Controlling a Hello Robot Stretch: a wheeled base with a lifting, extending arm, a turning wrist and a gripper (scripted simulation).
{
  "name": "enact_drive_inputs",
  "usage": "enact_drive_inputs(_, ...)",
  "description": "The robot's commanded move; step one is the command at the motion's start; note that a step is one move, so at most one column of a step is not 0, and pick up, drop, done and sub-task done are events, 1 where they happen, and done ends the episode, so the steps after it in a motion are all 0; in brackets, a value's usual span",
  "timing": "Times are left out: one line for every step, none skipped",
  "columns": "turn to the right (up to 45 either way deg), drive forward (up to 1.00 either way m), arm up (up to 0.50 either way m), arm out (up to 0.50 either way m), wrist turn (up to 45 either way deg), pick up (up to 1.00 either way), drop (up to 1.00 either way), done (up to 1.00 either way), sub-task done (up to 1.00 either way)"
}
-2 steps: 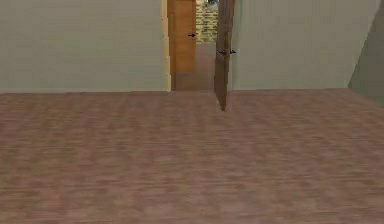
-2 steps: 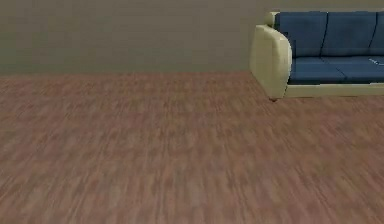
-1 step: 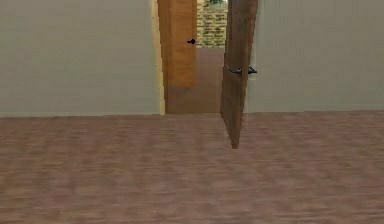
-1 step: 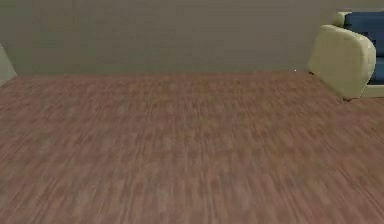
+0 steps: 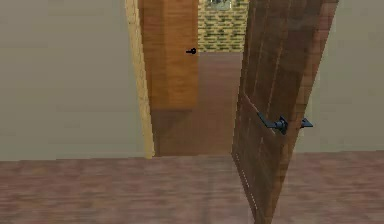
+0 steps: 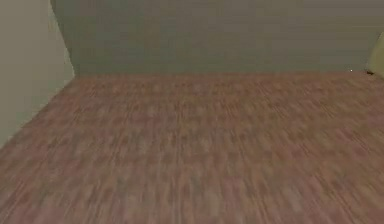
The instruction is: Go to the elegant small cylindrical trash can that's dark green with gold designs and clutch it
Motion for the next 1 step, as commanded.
enact_drive_inputs(0.0, 0.75, 0.00, 0.00, 0.0, 0.00, 0.00, 0.00, 0.00)
